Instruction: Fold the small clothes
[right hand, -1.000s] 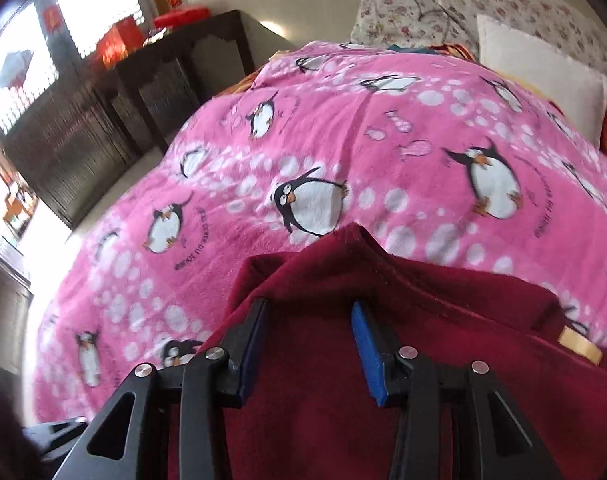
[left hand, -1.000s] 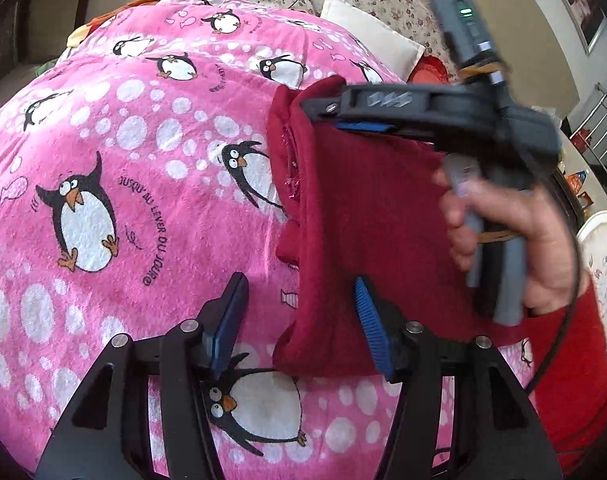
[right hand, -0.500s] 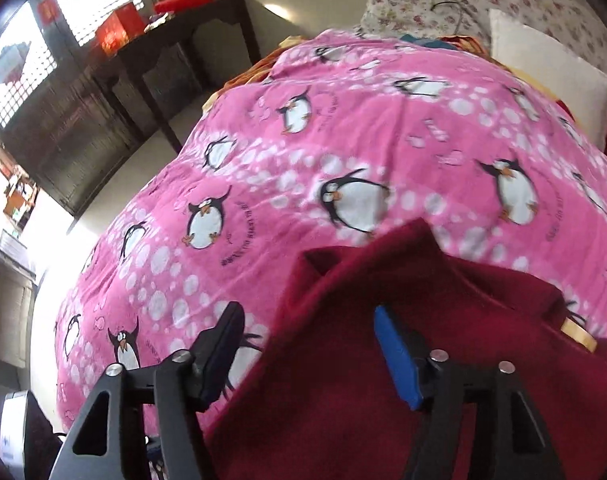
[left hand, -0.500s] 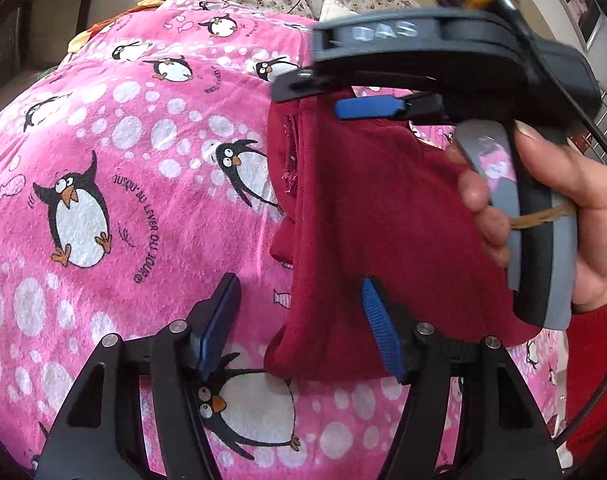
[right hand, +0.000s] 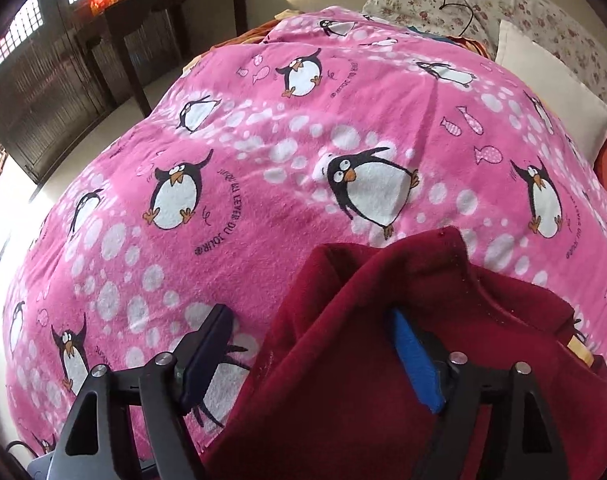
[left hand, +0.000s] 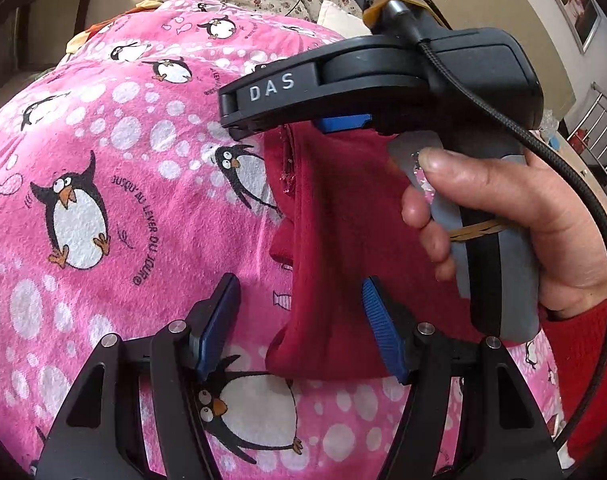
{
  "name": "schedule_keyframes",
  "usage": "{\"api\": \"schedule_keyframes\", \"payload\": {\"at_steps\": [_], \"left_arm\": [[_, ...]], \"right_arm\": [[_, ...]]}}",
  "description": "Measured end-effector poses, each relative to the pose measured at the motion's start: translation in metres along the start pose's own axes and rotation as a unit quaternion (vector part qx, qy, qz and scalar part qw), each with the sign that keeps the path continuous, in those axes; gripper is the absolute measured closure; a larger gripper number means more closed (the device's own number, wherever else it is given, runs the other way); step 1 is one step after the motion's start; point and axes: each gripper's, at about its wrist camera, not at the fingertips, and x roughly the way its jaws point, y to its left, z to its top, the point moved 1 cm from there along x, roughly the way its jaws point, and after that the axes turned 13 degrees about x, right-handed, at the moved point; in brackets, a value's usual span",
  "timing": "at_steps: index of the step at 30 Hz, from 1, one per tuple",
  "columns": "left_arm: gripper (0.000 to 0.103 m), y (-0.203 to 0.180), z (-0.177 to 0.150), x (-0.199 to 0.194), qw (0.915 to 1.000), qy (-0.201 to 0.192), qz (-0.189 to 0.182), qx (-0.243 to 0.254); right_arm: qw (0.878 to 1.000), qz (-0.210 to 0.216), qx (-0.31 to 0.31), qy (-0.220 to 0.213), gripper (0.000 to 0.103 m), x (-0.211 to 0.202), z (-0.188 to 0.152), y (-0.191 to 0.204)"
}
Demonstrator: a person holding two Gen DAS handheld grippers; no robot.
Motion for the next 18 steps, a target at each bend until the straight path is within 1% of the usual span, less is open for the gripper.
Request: {"api": "schedule_keyframes", "payload": {"at_steps": [1, 2, 3, 4, 6, 8, 10, 11, 13, 14, 15, 16, 17, 18], "left_arm": [[0.039, -0.001, 0.000, 0.000, 1.0000, 0.000, 0.000, 0.000], [0.039, -0.001, 0.001, -0.001, 1.0000, -0.001, 0.000, 0.000], [0.039, -0.001, 0.000, -0.001, 1.0000, -0.004, -0.001, -0.001], [0.038, -0.001, 0.000, -0.001, 1.0000, -0.006, -0.002, -0.002], [0.038, -0.001, -0.001, -0.002, 1.0000, -0.009, -0.002, -0.003], [0.036, -0.002, -0.001, -0.002, 1.0000, -0.006, 0.000, -0.003], [0.028, -0.004, 0.001, -0.002, 0.9999, -0.005, -0.006, -0.008], [0.026, -0.006, 0.001, -0.001, 0.9999, -0.006, -0.008, -0.011], [0.026, -0.010, 0.004, 0.000, 0.9997, -0.016, -0.011, -0.018], [0.026, -0.013, 0.005, 0.000, 0.9993, -0.022, -0.022, -0.019], [0.034, -0.016, 0.006, 0.000, 0.9988, -0.024, -0.037, -0.020], [0.046, -0.022, 0.008, 0.001, 0.9978, -0.018, -0.061, -0.021], [0.048, -0.026, 0.010, 0.001, 0.9975, -0.015, -0.066, -0.019], [0.053, -0.034, 0.013, -0.002, 0.9976, -0.020, -0.065, -0.010]], "right_arm": [[1.000, -0.009, -0.002, -0.007, 0.050, -0.003, -0.002, -0.001], [1.000, -0.016, -0.008, -0.017, 0.051, -0.004, -0.001, -0.005], [1.000, -0.004, -0.008, -0.019, 0.057, -0.007, -0.002, -0.008], [1.000, 0.008, -0.004, -0.022, 0.066, -0.010, -0.003, -0.011], [0.999, 0.042, 0.003, -0.032, 0.076, -0.023, -0.004, -0.019], [0.996, 0.070, 0.014, -0.049, 0.079, -0.040, -0.006, -0.028], [0.994, 0.093, 0.020, -0.059, 0.081, -0.055, -0.008, -0.038], [0.992, 0.106, 0.026, -0.067, 0.082, -0.065, -0.011, -0.044], [0.989, 0.121, 0.034, -0.078, 0.083, -0.077, -0.013, -0.052], [0.986, 0.131, 0.038, -0.090, 0.083, -0.084, -0.016, -0.058], [0.985, 0.138, 0.039, -0.100, 0.084, -0.090, -0.018, -0.060], [0.982, 0.144, 0.039, -0.112, 0.084, -0.097, -0.021, -0.062], [0.980, 0.151, 0.042, -0.125, 0.084, -0.106, -0.025, -0.069], [0.978, 0.157, 0.046, -0.131, 0.084, -0.111, -0.028, -0.072]]}}
